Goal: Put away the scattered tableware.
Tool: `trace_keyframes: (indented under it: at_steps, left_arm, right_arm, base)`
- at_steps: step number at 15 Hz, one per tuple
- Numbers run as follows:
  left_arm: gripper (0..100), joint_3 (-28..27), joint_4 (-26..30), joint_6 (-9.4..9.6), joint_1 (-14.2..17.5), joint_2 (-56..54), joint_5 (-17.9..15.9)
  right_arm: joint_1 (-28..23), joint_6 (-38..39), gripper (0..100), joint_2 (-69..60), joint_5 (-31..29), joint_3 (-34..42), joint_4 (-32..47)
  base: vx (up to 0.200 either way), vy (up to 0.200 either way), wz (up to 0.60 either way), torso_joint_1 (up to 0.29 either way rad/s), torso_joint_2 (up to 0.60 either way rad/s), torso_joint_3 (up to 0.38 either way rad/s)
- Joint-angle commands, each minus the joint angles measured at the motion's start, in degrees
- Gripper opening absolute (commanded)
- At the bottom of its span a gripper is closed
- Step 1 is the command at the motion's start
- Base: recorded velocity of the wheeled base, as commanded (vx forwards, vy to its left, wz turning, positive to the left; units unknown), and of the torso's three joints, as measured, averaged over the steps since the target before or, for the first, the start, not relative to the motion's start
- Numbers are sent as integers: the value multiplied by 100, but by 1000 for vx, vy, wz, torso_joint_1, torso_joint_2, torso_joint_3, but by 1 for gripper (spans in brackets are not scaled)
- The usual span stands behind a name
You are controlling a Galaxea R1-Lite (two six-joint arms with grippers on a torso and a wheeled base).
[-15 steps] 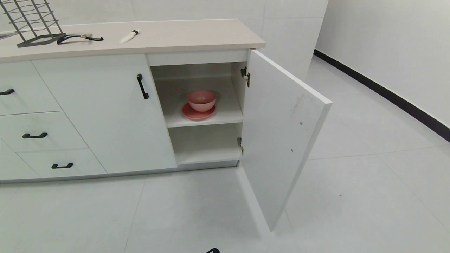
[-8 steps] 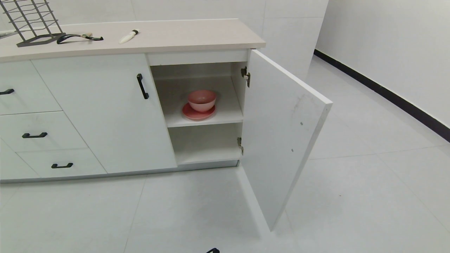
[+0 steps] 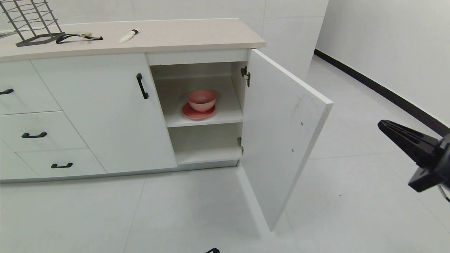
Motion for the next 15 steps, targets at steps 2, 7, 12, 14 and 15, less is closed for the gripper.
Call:
trace_keyframes:
  at_steps: [2,7,12,14,15]
  left_arm:
    - [100,1,0,-2,1,0,-1]
    - [100,1,0,-29,1,0,7]
    - [100,1,0,-55,1,0,34]
    - [100,1,0,-125,1,0,51]
    - [100,1,0,-125,1,0,51]
  right_arm:
    - [12,-109,0,966,236,-613,-43]
    - [12,-346,0,2065,587,-1527,-105]
    - [135,-364,0,2882,719,-2336,-122]
    - [381,-452,0,3111,825,-2511,-140]
    - [416,-452,0,3155,825,-2555,-140]
  base:
    - [0,0,0,0,0,0]
    - [0,0,0,0,0,0]
    - [0,0,0,0,0,0]
    - [0,0,0,0,0,0]
    - [0,0,0,0,0,0]
